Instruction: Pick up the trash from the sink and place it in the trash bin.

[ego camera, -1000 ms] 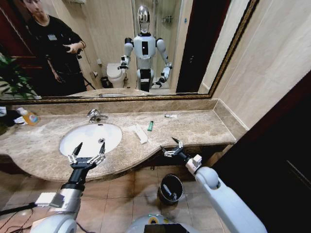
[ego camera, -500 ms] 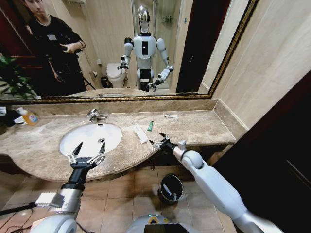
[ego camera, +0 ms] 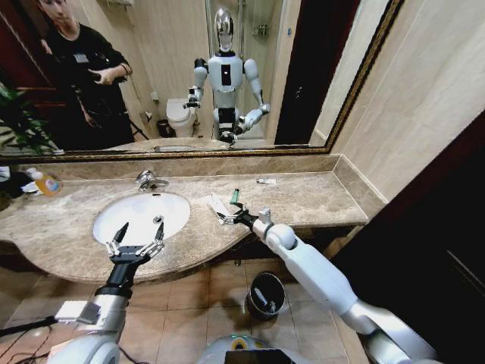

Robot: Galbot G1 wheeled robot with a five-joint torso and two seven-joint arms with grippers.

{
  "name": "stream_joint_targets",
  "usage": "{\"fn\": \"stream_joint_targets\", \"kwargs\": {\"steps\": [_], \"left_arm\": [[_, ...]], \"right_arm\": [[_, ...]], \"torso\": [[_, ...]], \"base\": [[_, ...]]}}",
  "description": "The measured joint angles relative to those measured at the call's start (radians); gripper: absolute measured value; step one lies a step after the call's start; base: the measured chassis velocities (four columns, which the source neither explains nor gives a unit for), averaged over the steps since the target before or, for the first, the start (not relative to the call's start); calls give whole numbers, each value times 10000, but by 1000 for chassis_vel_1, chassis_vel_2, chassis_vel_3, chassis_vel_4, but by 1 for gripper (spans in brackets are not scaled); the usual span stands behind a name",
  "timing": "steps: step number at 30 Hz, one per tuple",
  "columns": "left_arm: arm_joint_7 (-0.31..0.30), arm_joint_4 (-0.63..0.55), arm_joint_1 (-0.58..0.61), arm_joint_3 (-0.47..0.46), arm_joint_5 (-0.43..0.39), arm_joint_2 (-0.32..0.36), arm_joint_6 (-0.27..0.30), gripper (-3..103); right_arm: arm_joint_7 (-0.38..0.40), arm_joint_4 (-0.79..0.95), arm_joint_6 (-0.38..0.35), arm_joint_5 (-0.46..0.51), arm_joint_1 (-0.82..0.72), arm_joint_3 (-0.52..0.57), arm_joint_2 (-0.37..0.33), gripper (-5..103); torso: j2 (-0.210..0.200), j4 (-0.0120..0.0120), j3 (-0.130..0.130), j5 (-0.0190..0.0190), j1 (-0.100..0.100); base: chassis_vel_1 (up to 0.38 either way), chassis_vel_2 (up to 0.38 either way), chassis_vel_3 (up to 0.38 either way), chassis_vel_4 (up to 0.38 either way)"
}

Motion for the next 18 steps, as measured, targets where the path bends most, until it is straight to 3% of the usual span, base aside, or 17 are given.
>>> {"fn": "stream_joint_targets", "kwargs": {"steps": [7, 10, 17, 18], "left_arm": [[0, 0, 0, 0, 0, 0, 0, 100], [0, 0, 0, 0, 0, 0, 0, 100], [0, 0, 0, 0, 0, 0, 0, 100], [0, 0, 0, 0, 0, 0, 0, 100]], "right_arm": [[209, -79, -164, 21, 86, -247, 154, 98], [279, -104, -197, 18, 102, -398, 187, 83], [638, -232, -198, 2, 58, -541, 297, 60], [651, -311, -183, -29, 56, -565, 335, 50]], "torso": [[0, 0, 0, 0, -1], [0, 0, 0, 0, -1], [0, 0, 0, 0, -1], [0, 0, 0, 0, -1]], "base": [[0, 0, 0, 0], [0, 0, 0, 0], [0, 0, 0, 0], [0, 0, 0, 0]]}}
